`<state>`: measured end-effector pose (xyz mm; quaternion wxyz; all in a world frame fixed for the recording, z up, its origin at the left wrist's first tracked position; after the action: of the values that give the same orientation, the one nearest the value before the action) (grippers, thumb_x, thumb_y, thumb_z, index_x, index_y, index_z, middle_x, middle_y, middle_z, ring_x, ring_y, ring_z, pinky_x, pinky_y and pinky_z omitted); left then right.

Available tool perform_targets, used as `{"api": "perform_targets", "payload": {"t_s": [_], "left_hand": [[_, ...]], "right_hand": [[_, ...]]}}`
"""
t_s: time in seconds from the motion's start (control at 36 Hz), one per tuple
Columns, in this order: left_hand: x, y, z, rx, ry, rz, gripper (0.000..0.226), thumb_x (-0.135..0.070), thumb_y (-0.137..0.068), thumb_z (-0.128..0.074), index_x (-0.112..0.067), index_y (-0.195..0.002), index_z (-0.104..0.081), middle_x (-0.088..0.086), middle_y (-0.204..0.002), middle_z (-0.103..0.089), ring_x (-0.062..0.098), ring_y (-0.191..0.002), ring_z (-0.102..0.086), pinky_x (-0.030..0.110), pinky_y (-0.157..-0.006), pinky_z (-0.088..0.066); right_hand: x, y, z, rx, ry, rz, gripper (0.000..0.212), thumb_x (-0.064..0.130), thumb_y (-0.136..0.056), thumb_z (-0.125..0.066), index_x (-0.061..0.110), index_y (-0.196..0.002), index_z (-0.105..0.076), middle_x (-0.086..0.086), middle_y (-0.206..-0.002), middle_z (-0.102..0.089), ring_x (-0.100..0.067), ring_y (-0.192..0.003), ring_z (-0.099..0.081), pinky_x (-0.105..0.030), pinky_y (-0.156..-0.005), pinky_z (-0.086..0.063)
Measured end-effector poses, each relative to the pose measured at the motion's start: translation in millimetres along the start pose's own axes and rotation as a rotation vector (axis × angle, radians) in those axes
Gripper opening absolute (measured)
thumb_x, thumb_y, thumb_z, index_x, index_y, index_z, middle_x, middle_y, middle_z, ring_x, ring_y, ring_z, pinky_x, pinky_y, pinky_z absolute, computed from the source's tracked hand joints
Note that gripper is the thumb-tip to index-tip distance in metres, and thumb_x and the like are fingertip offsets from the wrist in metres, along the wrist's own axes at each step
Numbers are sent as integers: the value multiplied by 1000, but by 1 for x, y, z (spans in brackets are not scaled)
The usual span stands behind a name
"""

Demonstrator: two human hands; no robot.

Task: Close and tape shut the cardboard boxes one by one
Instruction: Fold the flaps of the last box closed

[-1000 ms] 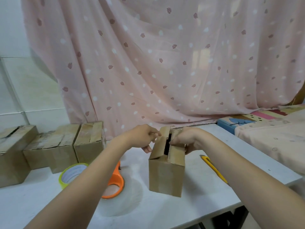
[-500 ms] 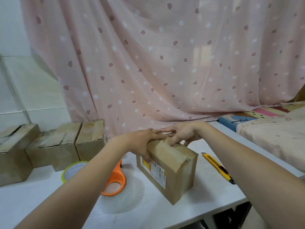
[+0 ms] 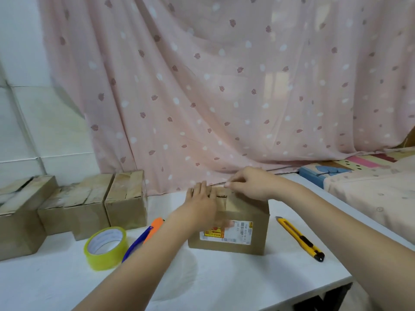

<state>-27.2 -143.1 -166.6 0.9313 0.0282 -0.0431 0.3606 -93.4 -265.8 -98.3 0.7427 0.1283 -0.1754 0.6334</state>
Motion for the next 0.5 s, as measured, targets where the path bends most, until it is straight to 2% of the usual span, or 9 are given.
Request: {"api": "perform_targets", "payload": {"t_s": [0.03,0.06,0.11,0.19,0.28,0.33,0.39,0.47,0.5], "left_hand": [[-2,1,-2,28,14,-3,115,-79,-84,-43,-5,-157,4,24,-163,7,38,-151,10,52,-123,0],[-2,1,-2,37,31,-5,114,-77,-86,-42,-3,-157,8,21,-163,14,35,-151,16,51,-123,5],[-1,1,0,53,55,0,112,-75,-88,-42,-4,-157,9,18,-164,12,34,-151,14,51,-123,5],[-2,0,4,85,-1,28,109,-76,-87,-42,-4,-157,1,19,-164,-3,37,-151,-2,54,-122,-8],[-1,1,12,64,-116,47,108,-84,-81,-40,-4,-151,-20,16,-144,-31,36,-135,-27,50,-109,-27],[1,-1,11,20,-133,34,109,-87,-79,-36,-5,-149,-23,14,-139,-33,34,-130,-29,49,-107,-28],[5,-1,5,-33,-112,22,112,-88,-79,-32,-5,-153,-17,16,-146,-30,36,-137,-24,50,-114,-22],[7,1,-5,-93,-35,-7,115,-86,-81,-30,-3,-157,-5,20,-163,-7,35,-151,-1,47,-124,-2],[8,3,-6,-101,-9,-8,115,-84,-82,-31,-2,-157,-4,20,-164,-4,34,-152,0,45,-124,-1]], "right_hand": [[-1,3,-2,9,34,10,34,46,-100,-54,25,-120,-72,6,-116,-69,-14,-102,-61,-29,-82,-49],[-2,5,-4,15,62,18,35,47,-97,-57,27,-123,-70,9,-121,-67,-12,-106,-60,-28,-87,-48],[-7,7,-6,14,113,23,41,48,-92,-64,26,-127,-68,10,-125,-67,-10,-110,-59,-27,-92,-47],[-10,8,-13,-1,145,37,38,43,-91,-67,24,-124,-70,6,-120,-69,-15,-109,-61,-34,-95,-50],[-8,7,-18,-31,105,39,37,39,-93,-66,23,-126,-69,5,-124,-68,-14,-111,-60,-26,-91,-47],[-8,5,-21,-40,111,35,38,37,-94,-65,22,-129,-67,3,-128,-66,-15,-114,-59,-24,-91,-44],[-8,6,-22,-51,116,22,39,36,-95,-64,21,-132,-65,3,-131,-64,-15,-118,-57,-22,-89,-41],[-8,10,-23,-93,80,27,37,33,-96,-64,23,-131,-64,6,-128,-64,-12,-117,-56,-14,-73,-36],[-7,13,-24,-108,77,33,36,32,-96,-64,24,-131,-64,6,-128,-64,-13,-117,-56,-14,-72,-36]]}}
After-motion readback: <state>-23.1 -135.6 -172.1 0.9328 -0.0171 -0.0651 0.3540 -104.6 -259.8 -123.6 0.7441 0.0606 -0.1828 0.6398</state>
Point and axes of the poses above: each hand's wrist, its own y-axis away from the middle knuckle, its own z-axis out of the back of the hand, x = y × z, the point moved 6 cm from there along -y, towards the middle knuckle
